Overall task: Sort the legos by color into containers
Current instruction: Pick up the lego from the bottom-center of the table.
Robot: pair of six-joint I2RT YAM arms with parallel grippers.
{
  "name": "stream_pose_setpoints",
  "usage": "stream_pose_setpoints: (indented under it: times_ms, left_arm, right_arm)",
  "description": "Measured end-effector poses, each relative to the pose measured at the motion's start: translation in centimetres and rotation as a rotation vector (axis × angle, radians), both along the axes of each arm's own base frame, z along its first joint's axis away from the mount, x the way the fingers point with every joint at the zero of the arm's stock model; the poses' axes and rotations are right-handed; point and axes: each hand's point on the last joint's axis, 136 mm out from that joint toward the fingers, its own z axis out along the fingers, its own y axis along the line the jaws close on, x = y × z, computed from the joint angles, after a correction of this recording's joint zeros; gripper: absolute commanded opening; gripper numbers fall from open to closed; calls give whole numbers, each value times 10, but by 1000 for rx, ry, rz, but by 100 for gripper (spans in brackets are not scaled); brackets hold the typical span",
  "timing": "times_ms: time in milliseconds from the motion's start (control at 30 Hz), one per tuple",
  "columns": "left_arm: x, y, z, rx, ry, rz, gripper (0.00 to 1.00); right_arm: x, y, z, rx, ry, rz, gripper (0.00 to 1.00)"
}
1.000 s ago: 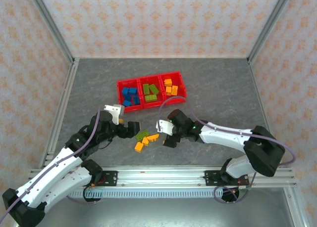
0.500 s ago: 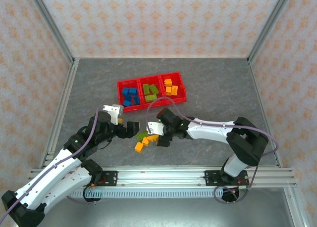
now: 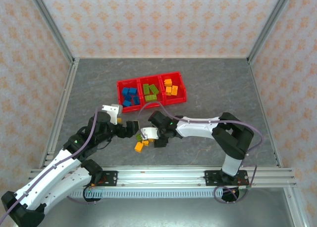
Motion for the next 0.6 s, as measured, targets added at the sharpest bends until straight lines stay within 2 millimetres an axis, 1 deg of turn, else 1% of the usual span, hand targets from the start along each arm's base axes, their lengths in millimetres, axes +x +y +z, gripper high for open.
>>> stream_pose_setpoints:
  times_ms: [100,133,167,233,300,467,600]
  left_arm:
    - [0,0,0,1,0,1,99]
    - [0,0,0,1,0,1,99]
    - [0,0,0,2,-1,3,99]
    - [0,1,0,2,-1,3,99]
    - [0,1,0,2,0,3,99]
    - [0,1,0,2,0,3,99]
    - [0,1,0,2,0,3,99]
  right_arm:
    - [-5,0,-4,-16,32,11,46]
    - [-7,0,-4,-19,38,15,40]
    - [-9,0,-5,-21,47,17,31]
    - [-13,0,-6,-28,59,25,26]
    - [-14,0,-5,-29,57,30,18]
    - [-13,-1,-5,-31,56,23,10]
    - [-13,-4,-4,-33,49,10,6]
